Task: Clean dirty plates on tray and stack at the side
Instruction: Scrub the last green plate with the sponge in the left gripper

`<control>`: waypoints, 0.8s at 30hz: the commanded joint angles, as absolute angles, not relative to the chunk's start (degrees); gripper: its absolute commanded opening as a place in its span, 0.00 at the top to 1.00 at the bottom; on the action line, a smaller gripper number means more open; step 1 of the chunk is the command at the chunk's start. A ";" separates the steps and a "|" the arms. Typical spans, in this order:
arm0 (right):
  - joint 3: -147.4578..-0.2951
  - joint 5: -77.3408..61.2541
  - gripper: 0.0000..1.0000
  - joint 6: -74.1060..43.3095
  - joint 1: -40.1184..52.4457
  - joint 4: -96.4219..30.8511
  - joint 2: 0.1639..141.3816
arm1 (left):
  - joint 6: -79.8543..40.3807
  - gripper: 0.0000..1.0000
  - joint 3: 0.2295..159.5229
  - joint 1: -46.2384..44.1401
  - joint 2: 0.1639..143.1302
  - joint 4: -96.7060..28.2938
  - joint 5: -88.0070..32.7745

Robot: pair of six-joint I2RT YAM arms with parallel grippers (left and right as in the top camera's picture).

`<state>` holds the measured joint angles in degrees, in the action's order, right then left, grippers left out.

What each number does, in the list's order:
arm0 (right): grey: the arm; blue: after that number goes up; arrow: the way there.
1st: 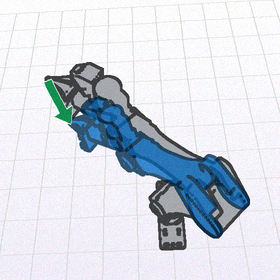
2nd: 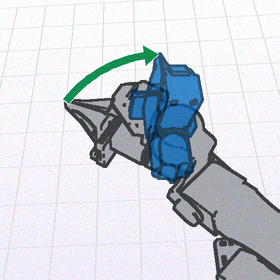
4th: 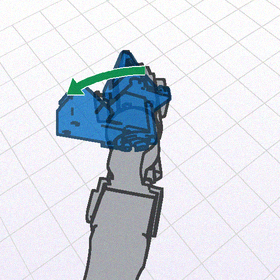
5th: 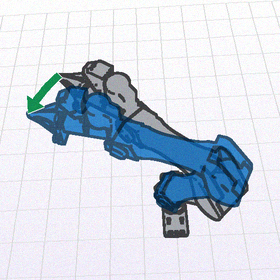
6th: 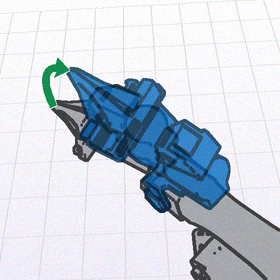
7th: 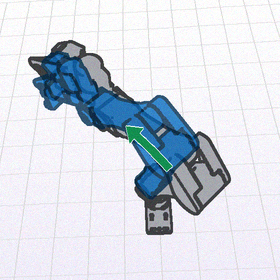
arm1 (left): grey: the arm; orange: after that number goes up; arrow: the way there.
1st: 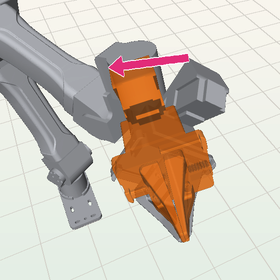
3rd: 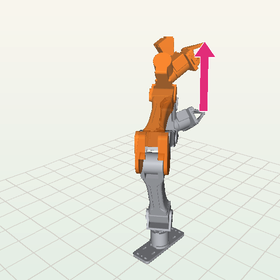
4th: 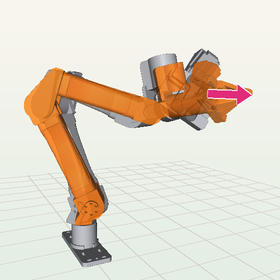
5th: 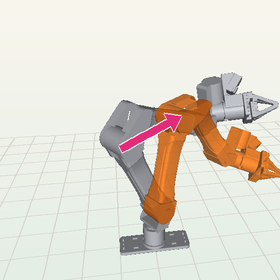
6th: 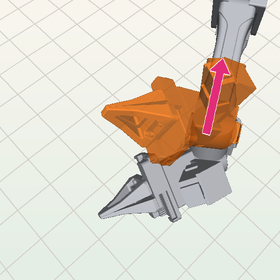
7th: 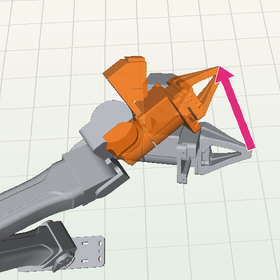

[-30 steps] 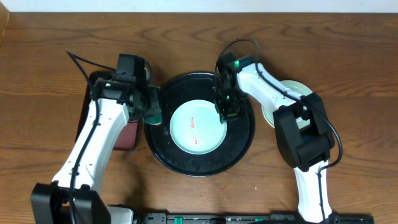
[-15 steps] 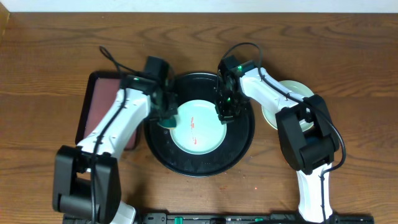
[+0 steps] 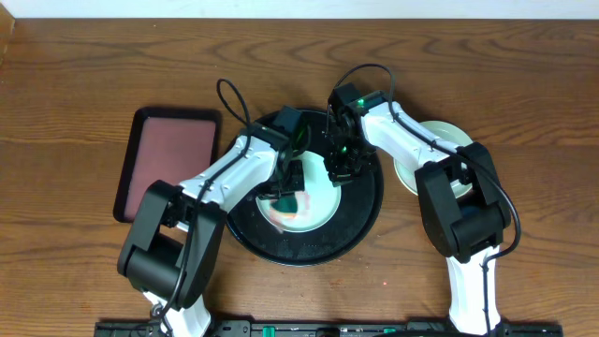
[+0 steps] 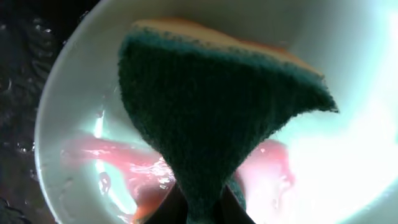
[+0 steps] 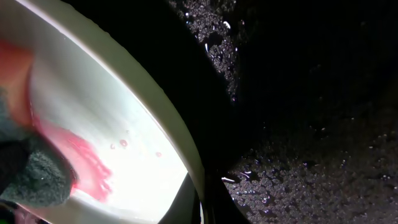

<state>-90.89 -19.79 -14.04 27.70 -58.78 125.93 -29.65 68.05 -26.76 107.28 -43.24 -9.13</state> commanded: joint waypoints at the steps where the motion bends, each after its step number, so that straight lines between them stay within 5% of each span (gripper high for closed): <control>1: -89.17 -17.87 0.99 -15.18 28.88 -57.56 128.16 | -33.28 0.93 67.72 -26.35 109.10 -44.73 -13.54; 8: -89.17 -17.87 0.99 -15.20 28.97 -57.28 128.16 | -26.06 0.93 67.75 -26.11 108.97 -39.38 -29.74; 17: -89.17 -17.85 0.99 -15.20 28.97 -57.34 128.16 | -34.41 0.93 67.94 -22.72 108.97 -33.36 -7.20; 24: -89.12 -17.82 0.99 -15.20 28.97 -57.34 128.16 | -41.23 0.93 70.19 -20.86 108.86 -44.97 -2.28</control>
<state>-90.83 -20.03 -14.09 27.86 -58.57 125.93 -37.17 69.49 -22.61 108.27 -41.41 -12.19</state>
